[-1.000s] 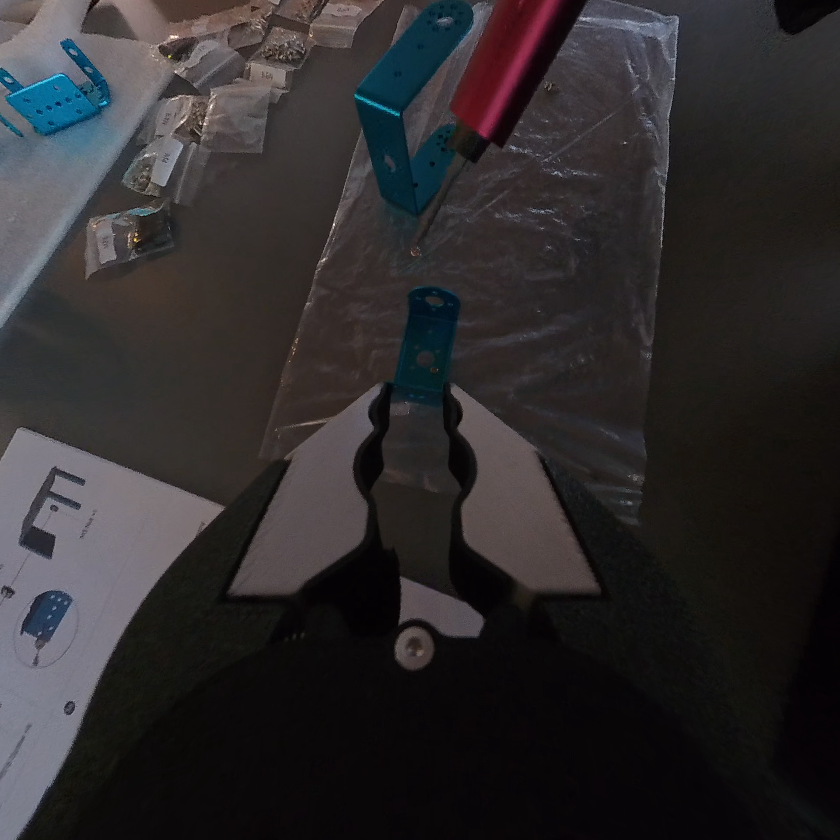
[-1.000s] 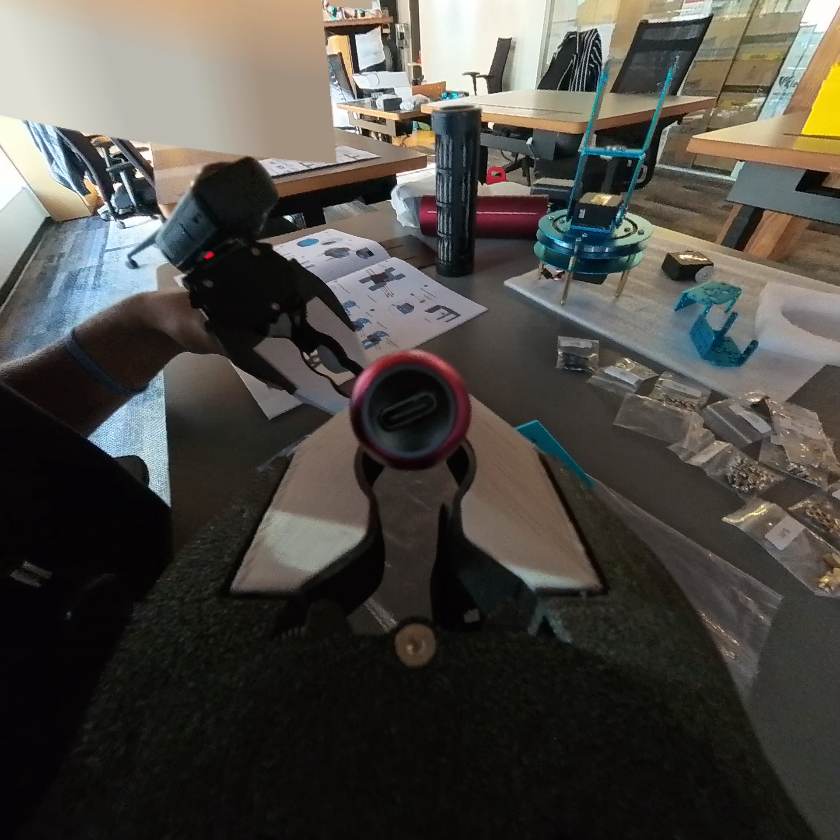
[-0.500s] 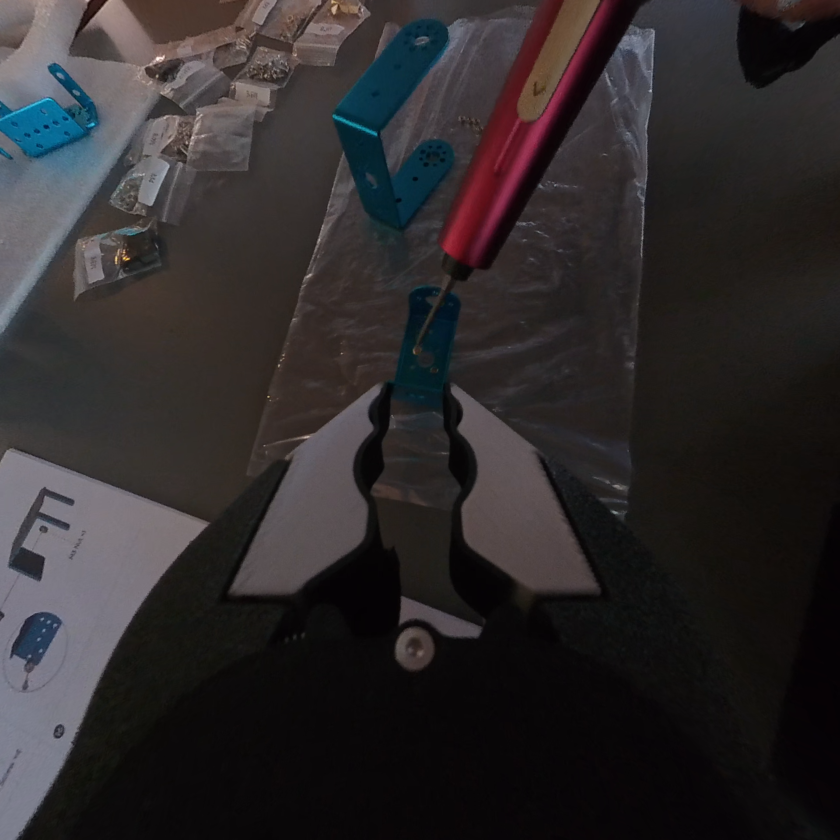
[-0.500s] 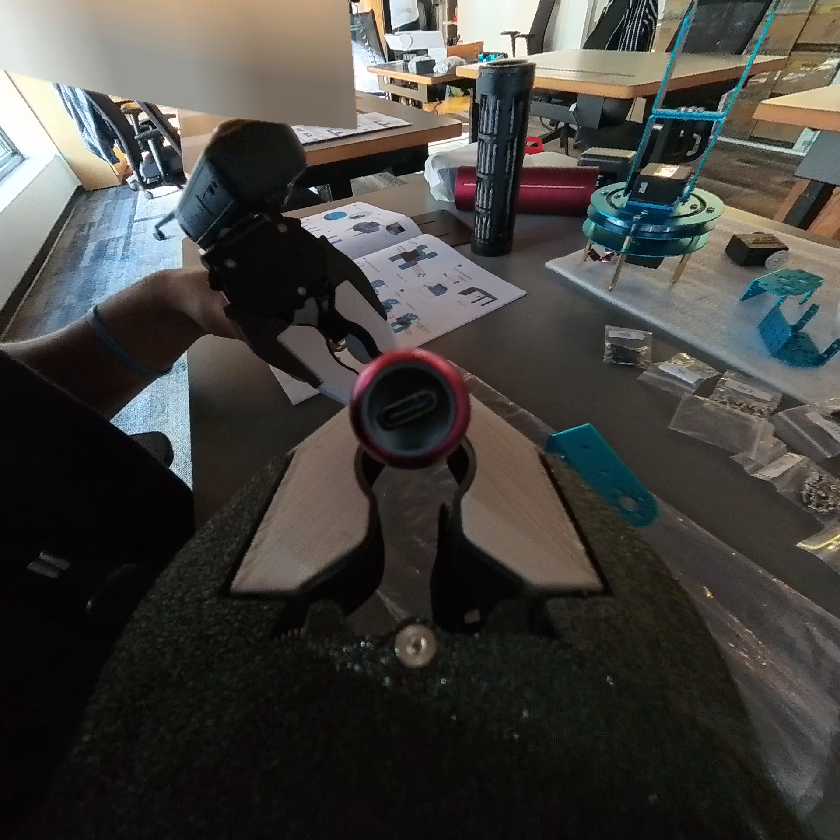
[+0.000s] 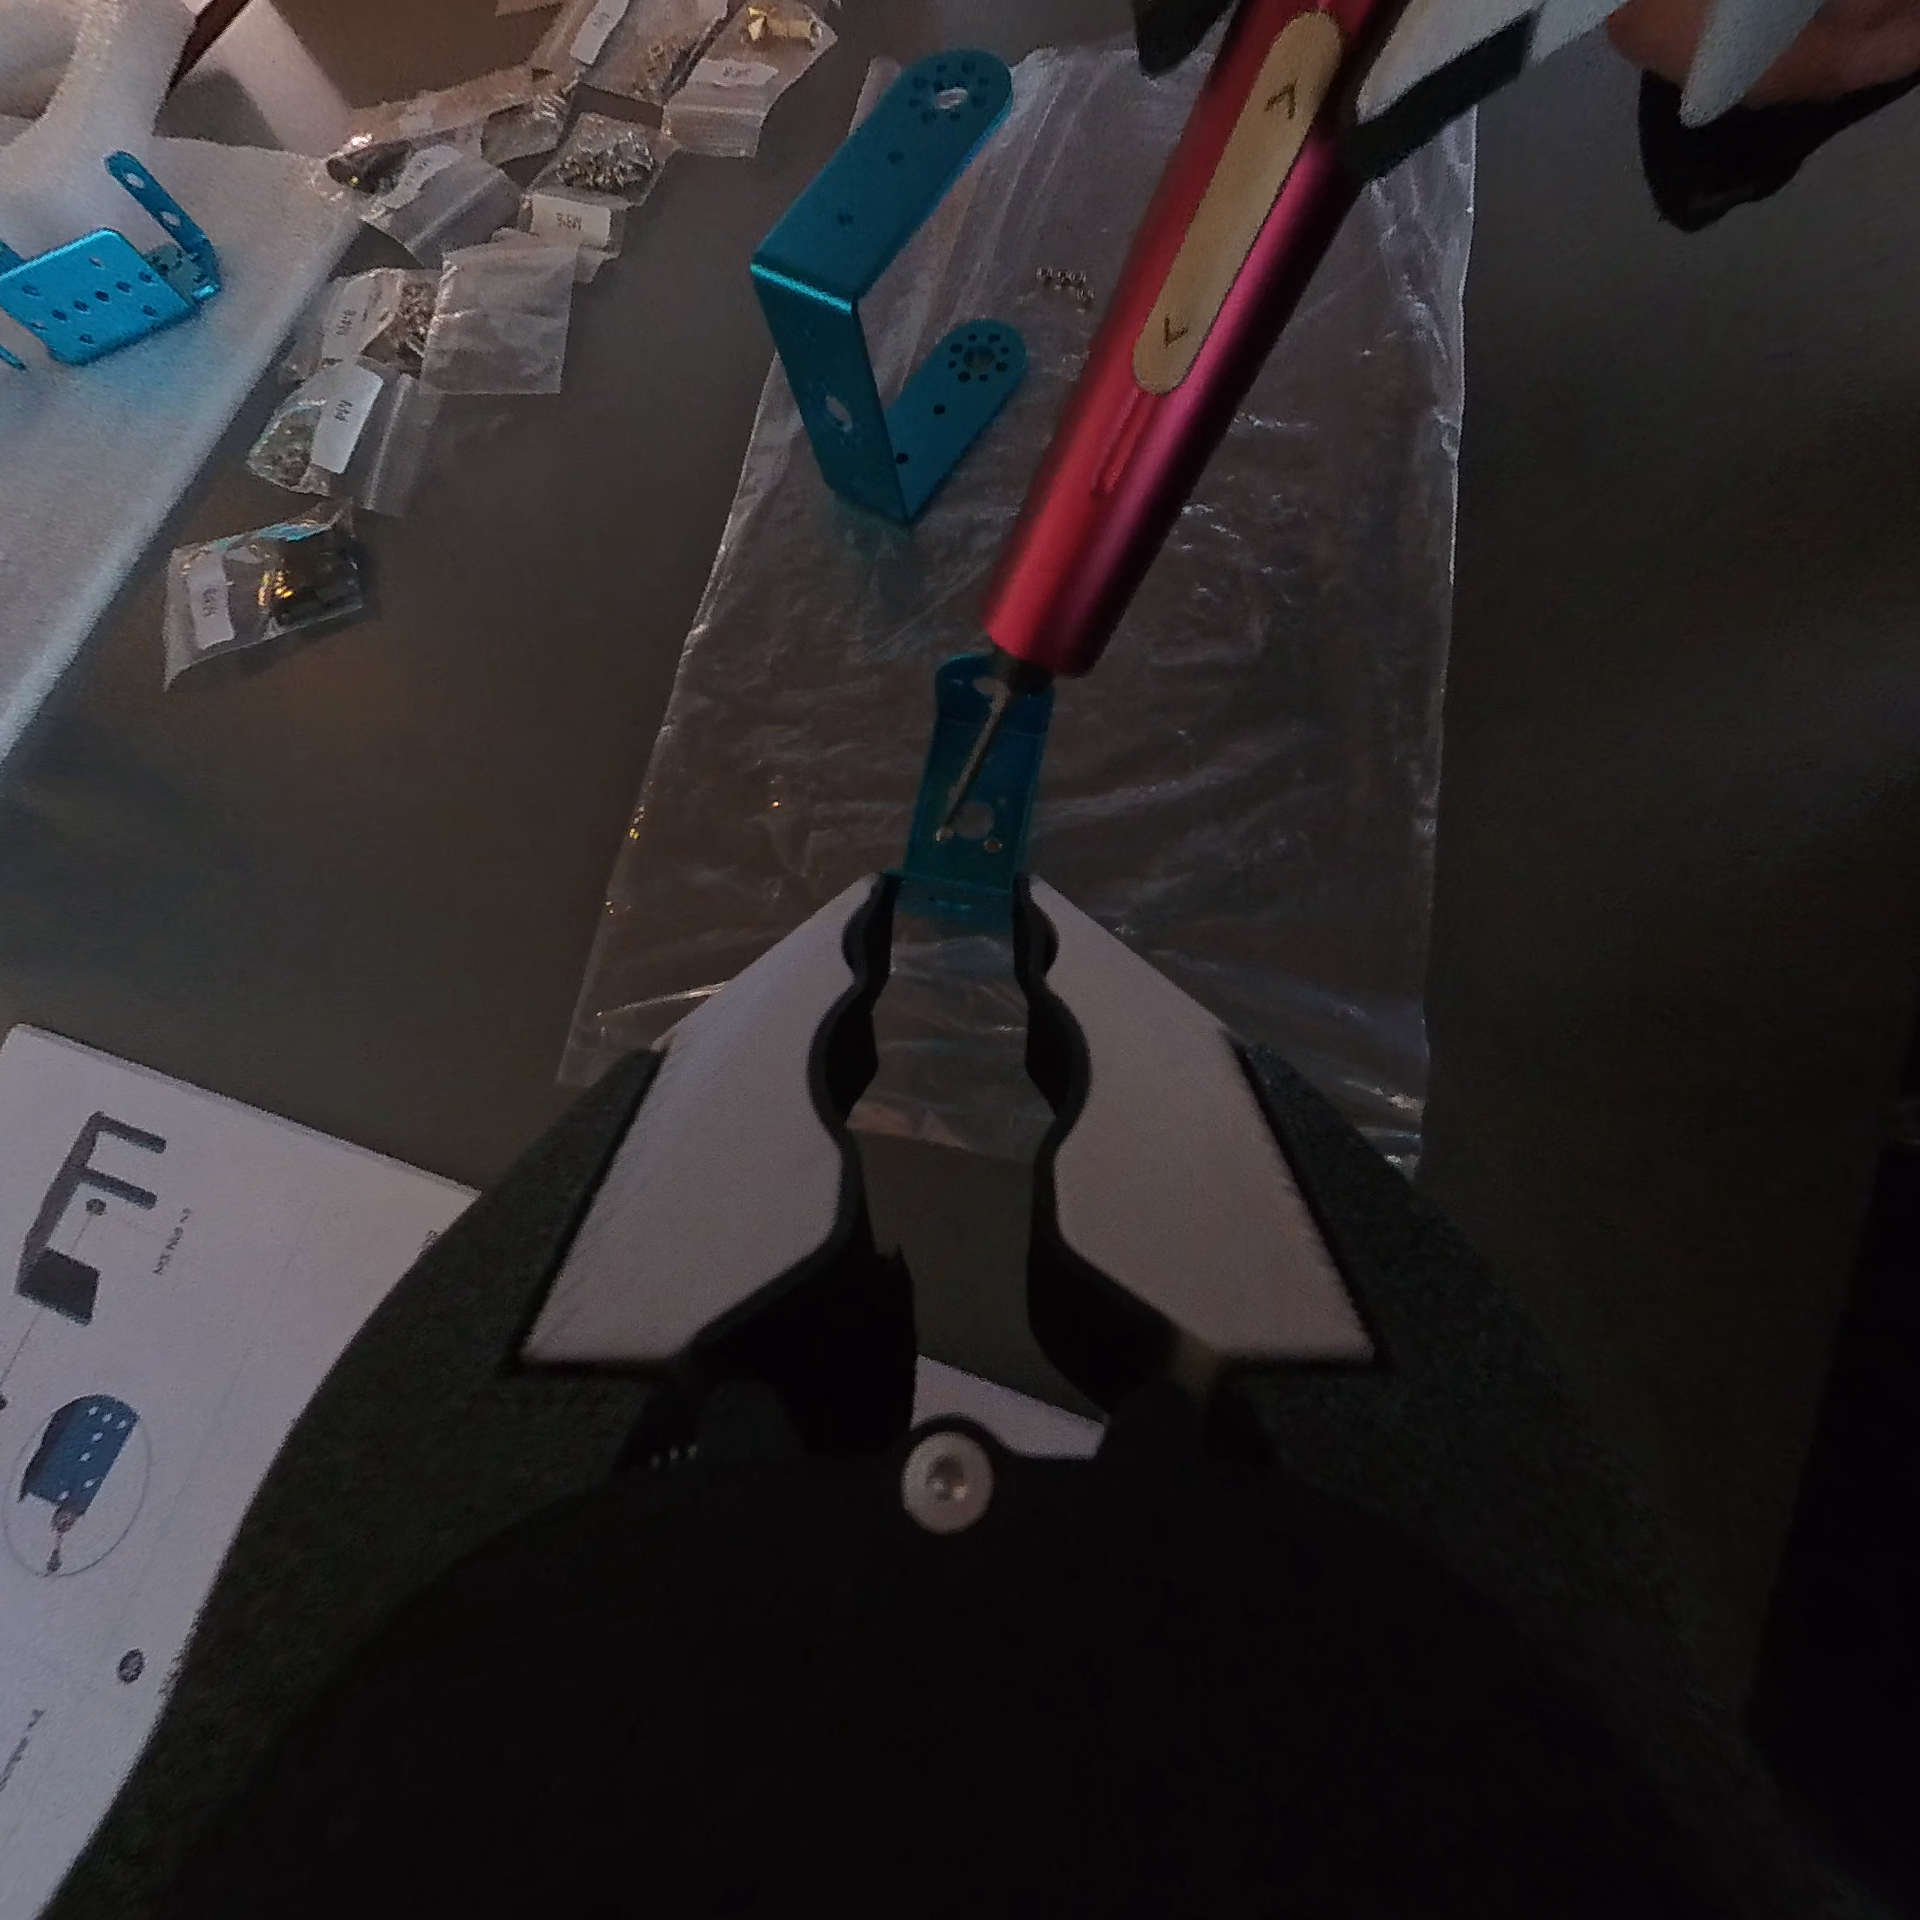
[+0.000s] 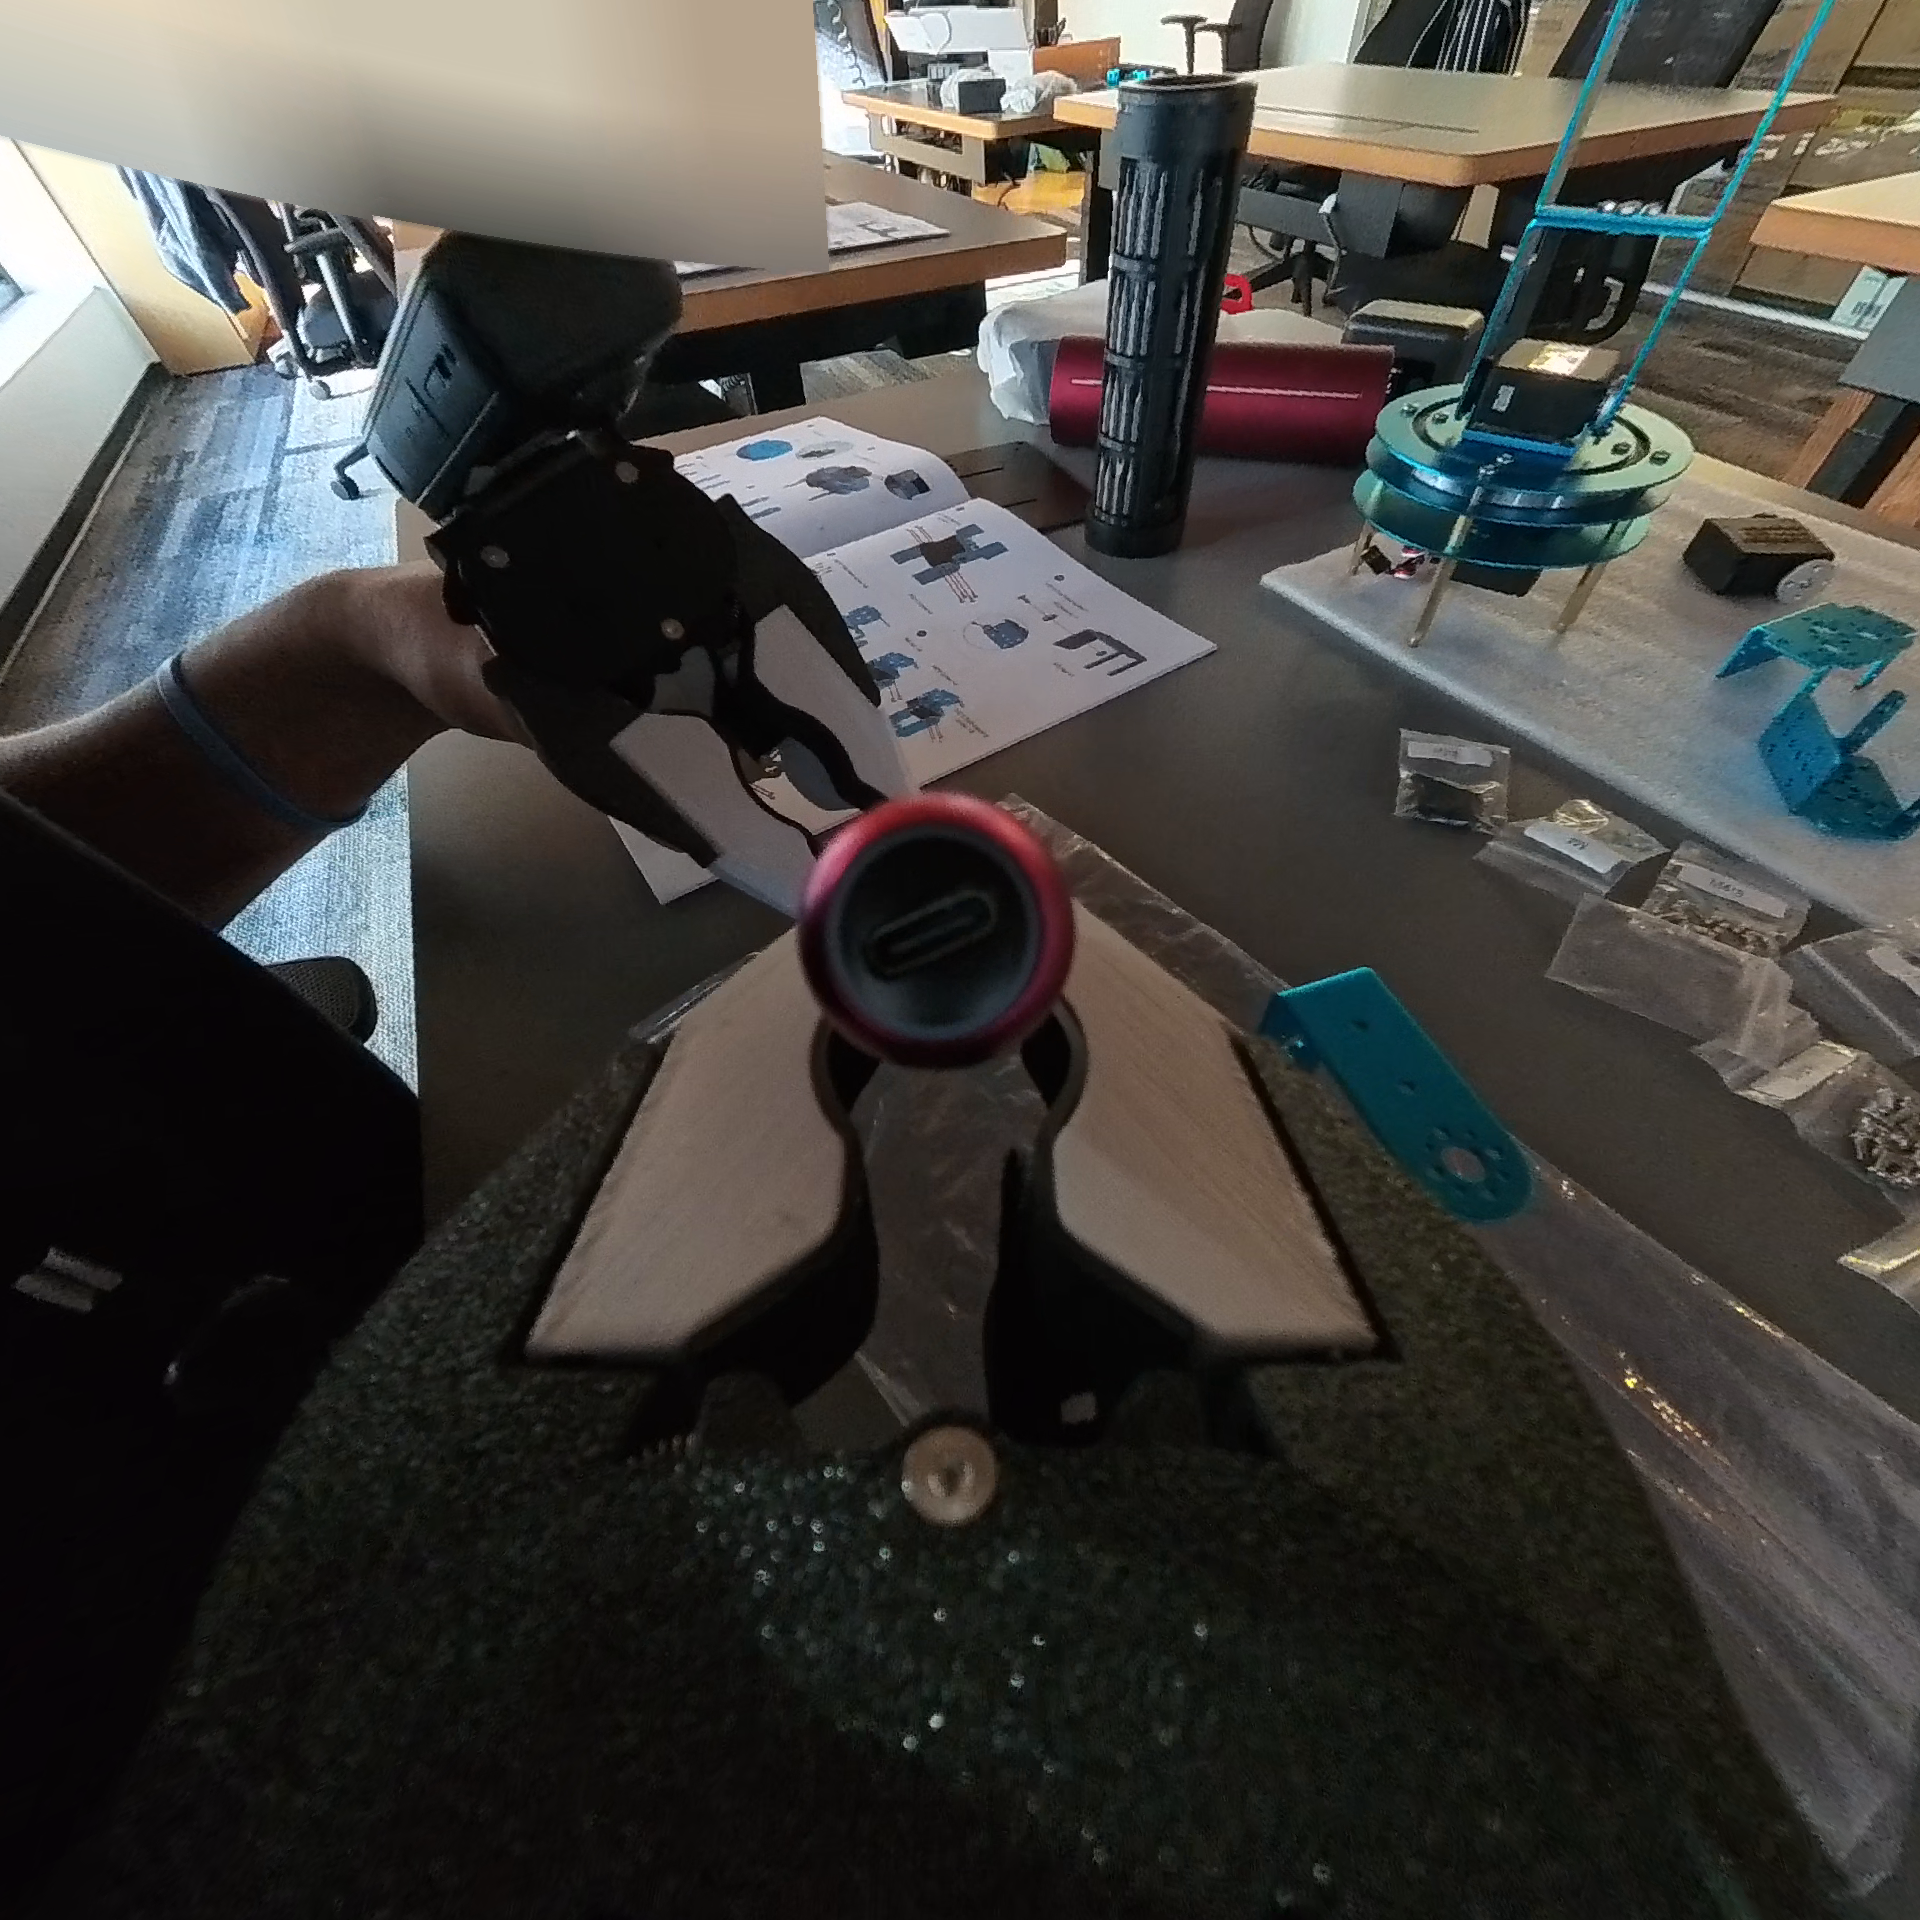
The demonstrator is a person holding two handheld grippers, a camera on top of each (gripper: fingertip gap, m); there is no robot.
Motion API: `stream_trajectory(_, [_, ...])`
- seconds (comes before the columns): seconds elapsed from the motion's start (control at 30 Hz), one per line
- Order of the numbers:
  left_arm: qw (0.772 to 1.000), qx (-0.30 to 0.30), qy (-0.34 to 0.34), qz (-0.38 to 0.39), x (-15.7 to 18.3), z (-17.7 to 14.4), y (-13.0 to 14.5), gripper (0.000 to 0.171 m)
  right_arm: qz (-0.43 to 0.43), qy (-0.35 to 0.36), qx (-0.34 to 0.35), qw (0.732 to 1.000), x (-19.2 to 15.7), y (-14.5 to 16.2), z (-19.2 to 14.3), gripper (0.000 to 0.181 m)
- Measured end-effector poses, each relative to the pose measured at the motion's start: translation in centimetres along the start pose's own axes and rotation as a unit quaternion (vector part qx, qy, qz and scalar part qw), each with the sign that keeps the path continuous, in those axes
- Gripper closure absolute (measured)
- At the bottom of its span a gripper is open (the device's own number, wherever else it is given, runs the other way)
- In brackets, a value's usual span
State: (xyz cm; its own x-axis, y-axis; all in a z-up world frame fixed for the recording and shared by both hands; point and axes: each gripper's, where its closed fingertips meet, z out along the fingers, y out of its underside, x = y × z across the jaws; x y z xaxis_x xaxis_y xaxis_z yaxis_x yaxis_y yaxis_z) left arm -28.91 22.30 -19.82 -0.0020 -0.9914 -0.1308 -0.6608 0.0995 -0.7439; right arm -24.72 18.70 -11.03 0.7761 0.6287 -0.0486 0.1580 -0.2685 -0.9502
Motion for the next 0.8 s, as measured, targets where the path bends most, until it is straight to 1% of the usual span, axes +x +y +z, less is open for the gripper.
stream_trajectory(0.17, [1.0, 0.001, 0.002, 0.0, 0.08, -0.01, -0.02, 0.15, 0.005, -0.005, 0.007, 1.0, -0.09, -0.2, 0.0, 0.161])
stream_trajectory(0.3, [1.0, 0.001, 0.002, 0.0, 0.12, -0.04, -0.04, 0.15, -0.005, 0.005, -0.004, 1.0, 0.17, 0.11, 0.08, 0.159])
stream_trajectory(0.8, [1.0, 0.0, 0.0, 0.001, 0.13, -0.14, -0.11, 0.15, -0.013, 0.004, -0.012, 1.0, -0.19, 0.34, -0.05, 0.159])
